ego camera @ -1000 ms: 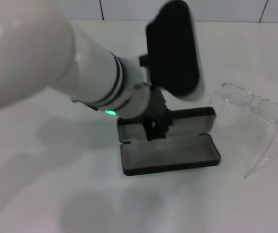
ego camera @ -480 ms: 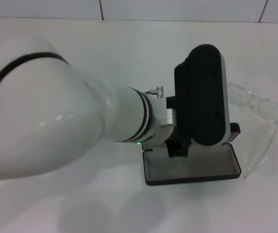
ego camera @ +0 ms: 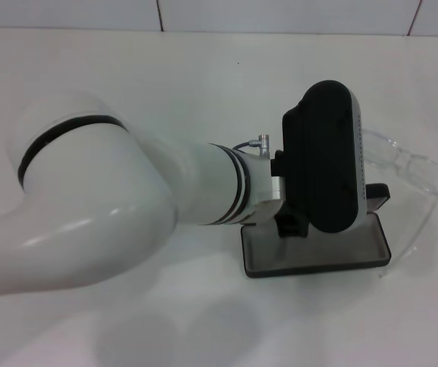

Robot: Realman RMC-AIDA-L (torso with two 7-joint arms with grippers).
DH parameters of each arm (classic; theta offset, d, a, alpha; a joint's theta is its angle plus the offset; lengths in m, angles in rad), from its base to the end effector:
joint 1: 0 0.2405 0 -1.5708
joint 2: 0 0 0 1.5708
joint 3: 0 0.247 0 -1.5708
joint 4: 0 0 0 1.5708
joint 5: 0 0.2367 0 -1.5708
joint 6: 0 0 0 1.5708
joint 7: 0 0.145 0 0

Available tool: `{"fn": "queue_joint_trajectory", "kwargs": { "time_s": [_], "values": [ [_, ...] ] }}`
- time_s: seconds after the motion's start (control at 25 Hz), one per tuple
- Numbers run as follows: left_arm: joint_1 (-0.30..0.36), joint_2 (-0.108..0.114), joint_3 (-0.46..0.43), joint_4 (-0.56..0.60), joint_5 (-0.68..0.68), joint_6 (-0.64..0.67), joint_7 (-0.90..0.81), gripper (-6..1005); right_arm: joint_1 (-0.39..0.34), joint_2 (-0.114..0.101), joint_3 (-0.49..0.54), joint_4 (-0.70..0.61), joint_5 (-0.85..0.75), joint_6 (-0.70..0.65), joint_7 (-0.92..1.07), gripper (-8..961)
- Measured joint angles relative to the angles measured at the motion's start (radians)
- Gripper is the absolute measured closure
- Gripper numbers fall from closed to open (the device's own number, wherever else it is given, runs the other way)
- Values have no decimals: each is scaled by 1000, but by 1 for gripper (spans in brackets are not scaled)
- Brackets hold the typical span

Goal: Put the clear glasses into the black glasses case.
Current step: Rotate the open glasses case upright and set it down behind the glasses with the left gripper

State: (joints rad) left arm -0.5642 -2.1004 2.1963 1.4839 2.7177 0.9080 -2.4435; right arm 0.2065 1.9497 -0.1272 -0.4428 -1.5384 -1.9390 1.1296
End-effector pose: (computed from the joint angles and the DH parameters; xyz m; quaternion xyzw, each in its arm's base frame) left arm -0.0592 0.3077 -0.1434 -0.9627 0.1418 0.1194 0.1973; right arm 0.3684 0.2250 0.1487 -0.7211 0.1759 0.5098 0.4349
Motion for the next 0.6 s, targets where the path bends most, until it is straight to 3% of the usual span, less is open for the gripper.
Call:
{"fn": "queue_joint_trajectory", "kwargs": {
  "time_s": [0.6],
  "values": [
    [-4,-1,57,-58,55,-106,15,887,-10,0,0,27,0,0,-34,157]
  ]
}}
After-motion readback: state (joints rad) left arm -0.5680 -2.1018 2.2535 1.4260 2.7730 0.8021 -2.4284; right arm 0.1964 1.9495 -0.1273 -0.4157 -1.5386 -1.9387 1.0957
